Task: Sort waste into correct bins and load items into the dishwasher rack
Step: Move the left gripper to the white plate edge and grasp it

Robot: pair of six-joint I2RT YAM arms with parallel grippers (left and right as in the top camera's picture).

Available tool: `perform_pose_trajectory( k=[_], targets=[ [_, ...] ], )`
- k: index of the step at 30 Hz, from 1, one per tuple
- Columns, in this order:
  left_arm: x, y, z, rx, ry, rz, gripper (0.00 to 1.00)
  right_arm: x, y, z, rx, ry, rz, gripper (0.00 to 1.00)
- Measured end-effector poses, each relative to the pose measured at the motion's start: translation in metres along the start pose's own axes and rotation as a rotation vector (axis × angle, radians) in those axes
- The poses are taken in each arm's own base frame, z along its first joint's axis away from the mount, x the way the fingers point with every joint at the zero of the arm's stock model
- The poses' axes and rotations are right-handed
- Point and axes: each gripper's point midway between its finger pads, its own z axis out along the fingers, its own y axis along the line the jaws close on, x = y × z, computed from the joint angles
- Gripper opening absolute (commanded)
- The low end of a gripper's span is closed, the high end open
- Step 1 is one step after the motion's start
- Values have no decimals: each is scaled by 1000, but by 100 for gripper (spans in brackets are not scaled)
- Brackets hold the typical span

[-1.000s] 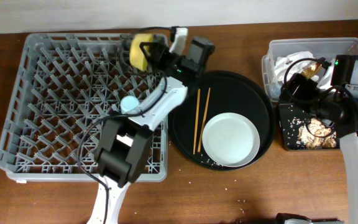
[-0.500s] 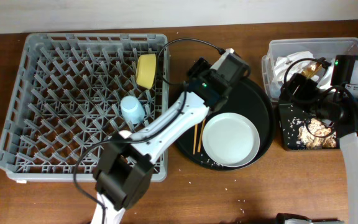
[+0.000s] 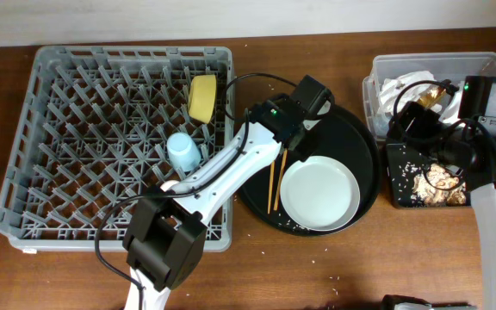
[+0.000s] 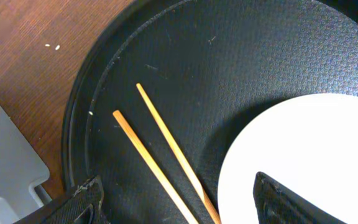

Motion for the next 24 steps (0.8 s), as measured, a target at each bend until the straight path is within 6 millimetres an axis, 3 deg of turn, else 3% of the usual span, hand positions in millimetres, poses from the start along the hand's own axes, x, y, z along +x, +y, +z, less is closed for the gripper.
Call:
perform_pose_trajectory(
  k=[4,7,12,15,19,24],
  targets=[
    [2,-4,1,22,7,1,77,0,0,0,0,0,-1,99],
    [15,-21,25,105,58,3,69,0,0,0,0,0,-1,98],
    [33,-30,54,137,121,5,56,0,0,0,-1,0,-2,99],
    [37,-32,55,197,139,6,61,0,0,0,0,0,-1,99],
    [73,-33,45,283,281,87,61,0,0,0,0,0,-2,98],
    [90,-36,63,326,330,140,56,0,0,0,-1,0,-1,99]
  ],
)
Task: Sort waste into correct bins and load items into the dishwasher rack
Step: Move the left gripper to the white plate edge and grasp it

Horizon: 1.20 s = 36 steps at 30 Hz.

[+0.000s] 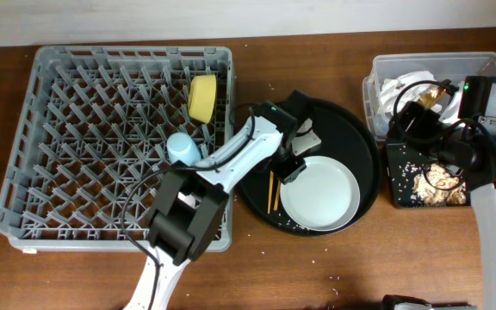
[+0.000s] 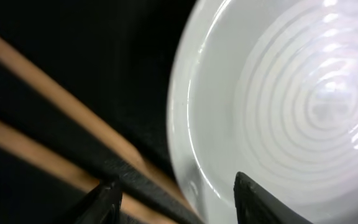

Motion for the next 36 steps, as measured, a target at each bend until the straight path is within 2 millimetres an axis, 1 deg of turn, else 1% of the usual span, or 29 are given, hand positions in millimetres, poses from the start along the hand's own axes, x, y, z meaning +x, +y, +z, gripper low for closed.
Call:
perform_pose_trajectory(
  k=[1,2,6,8,10,11,13,16,17,18,19,21,22,24,26,36],
  targets=[
    [2,0,5,4,11,2,56,0,0,0,1,0,0,98],
    [4,1,11,3,24,8,53,0,0,0,1,0,0,99],
    [2,1,11,0,22,22,45,0,0,0,0,0,0,98],
    [2,2,11,-2,29,23,31,0,0,0,1,0,1,98],
    [2,1,5,-2,40,25,8,0,0,0,0,0,0,98],
    [-2,1,-1,-4,34,28,0,0,0,0,0,0,0,98],
    [-9,1,-8,-9,17,31,0,0,0,0,0,0,0,98],
    [-8,-4,-9,-5,26,41,0,0,0,0,1,0,0,99],
    [-9,-7,-8,-4,26,47,7,0,0,0,0,0,0,98],
    [-9,-9,-8,-4,27,51,20,0,0,0,0,0,0,98],
    [-10,-10,-8,-4,27,52,28,0,0,0,1,0,0,98],
    [-10,-12,-7,-16,31,63,29,0,0,0,0,0,0,98],
    [-10,-11,-7,-21,32,62,27,0,0,0,0,0,0,99],
    [-11,-8,-7,-34,30,63,20,0,0,0,0,0,-1,98],
    [-12,-7,-7,-41,27,63,17,0,0,0,0,0,0,99],
    [-16,-5,-7,-50,12,69,17,0,0,0,0,0,0,98]
  ],
)
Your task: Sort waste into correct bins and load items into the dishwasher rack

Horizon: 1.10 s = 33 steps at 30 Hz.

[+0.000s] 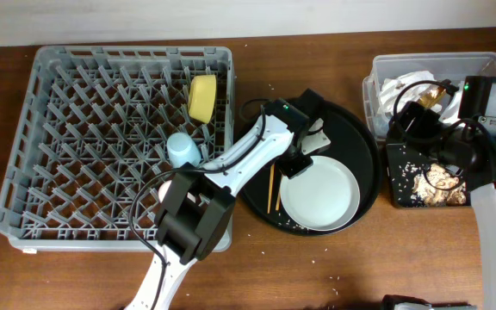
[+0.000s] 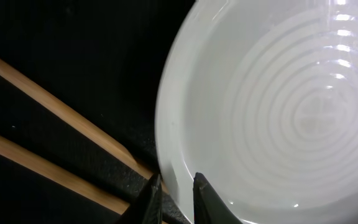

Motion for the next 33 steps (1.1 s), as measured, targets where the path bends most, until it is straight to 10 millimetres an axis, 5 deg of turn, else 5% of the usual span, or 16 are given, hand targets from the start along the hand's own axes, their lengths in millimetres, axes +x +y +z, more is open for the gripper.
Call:
perform_pose_trajectory(
  k=[4,7,10,24,30,33],
  targets=[
    [-1,0,0,-1,-3,0,18,0,0,0,0,0,0,98],
    [-1,0,0,-1,-3,-3,37,0,0,0,0,0,0,98],
    [-6,2,-1,-10,-21,3,45,0,0,0,0,0,0,99],
    [-27,5,1,-30,-98,17,45,0,0,0,0,0,0,98],
    [-17,5,24,-19,-45,39,26,0,0,0,0,0,-1,98],
    [-16,5,25,-18,-36,59,0,0,0,0,0,0,0,98]
  ],
)
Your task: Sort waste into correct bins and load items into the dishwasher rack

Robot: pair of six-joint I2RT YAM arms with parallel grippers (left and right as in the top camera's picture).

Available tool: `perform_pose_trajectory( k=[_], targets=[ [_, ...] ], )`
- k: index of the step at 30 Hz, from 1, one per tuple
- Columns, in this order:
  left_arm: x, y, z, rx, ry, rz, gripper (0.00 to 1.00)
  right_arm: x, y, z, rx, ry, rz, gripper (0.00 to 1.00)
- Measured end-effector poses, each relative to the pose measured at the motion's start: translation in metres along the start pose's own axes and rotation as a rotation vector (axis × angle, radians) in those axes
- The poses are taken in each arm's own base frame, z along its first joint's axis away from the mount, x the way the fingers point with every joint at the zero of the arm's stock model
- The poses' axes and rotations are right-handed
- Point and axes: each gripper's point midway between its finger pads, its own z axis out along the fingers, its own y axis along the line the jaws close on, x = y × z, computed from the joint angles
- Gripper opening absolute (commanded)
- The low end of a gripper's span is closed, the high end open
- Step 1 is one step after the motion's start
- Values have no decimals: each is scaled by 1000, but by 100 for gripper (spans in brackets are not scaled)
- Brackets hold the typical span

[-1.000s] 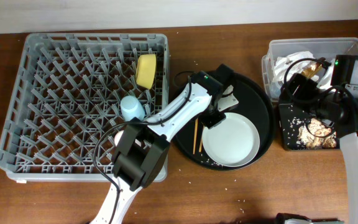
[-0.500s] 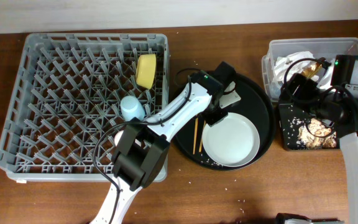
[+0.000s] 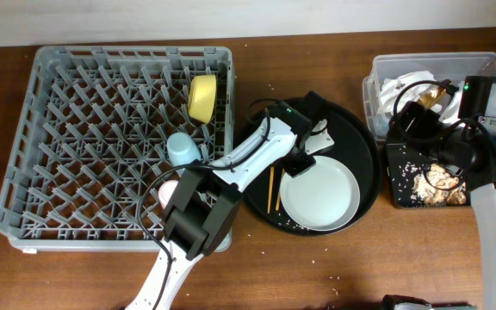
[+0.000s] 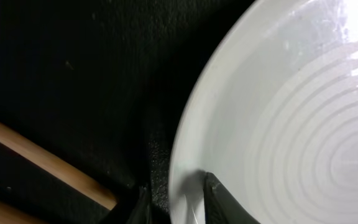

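Note:
A white plate (image 3: 319, 194) lies in the round black tray (image 3: 351, 129), with two wooden chopsticks (image 3: 271, 188) beside it on the left. My left gripper (image 3: 300, 164) is down at the plate's upper-left rim. In the left wrist view the plate (image 4: 291, 137) fills the right side. The left gripper (image 4: 174, 202) has one finger outside and one inside the rim, shut on it. One chopstick (image 4: 42, 158) crosses the lower left. My right gripper (image 3: 407, 116) hangs by the bins, and its jaws are not visible.
The grey dishwasher rack (image 3: 24, 129) stands on the left, holding a yellow cup (image 3: 201, 96) and a light blue cup (image 3: 182, 151). A clear bin (image 3: 386, 73) with paper waste and a black bin (image 3: 396, 185) with food scraps stand at the right.
The left gripper's fingers were close together at the plate's edge. Now they straddle the rim, and the plate sits closer in the wrist view. The right arm has not moved.
First the left gripper hung open above the tray, over the chopsticks and plate. Then it was low at the plate's left rim with its fingers wide apart. Later the fingers stood narrow at the rim, and now they clasp it.

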Motion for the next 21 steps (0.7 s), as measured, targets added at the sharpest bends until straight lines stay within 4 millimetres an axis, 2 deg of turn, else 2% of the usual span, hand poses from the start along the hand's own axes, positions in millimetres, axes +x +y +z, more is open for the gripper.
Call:
perform_pose_trajectory(
  k=[4,7,9,12,15,18,20,21],
  targets=[
    [-7,-1,-6,8,-23,2,1,0,0,0,0,0,-1,98],
    [-3,-3,-8,18,-5,0,1,0,0,0,0,0,0,99],
    [3,-5,-21,29,38,-6,1,0,0,0,0,0,-1,98],
    [-3,-3,-56,15,45,-5,1,0,0,0,0,1,-1,99],
    [-18,14,-108,-72,-14,-13,0,0,0,0,0,0,-1,99],
    [-22,49,-162,-194,-93,-83,0,0,0,0,0,0,-1,98],
    [-19,85,-202,-303,-171,-178,0,0,0,0,0,0,-1,98],
    [-16,99,-214,-343,-193,-216,0,0,0,0,0,0,-1,99]
  ],
)
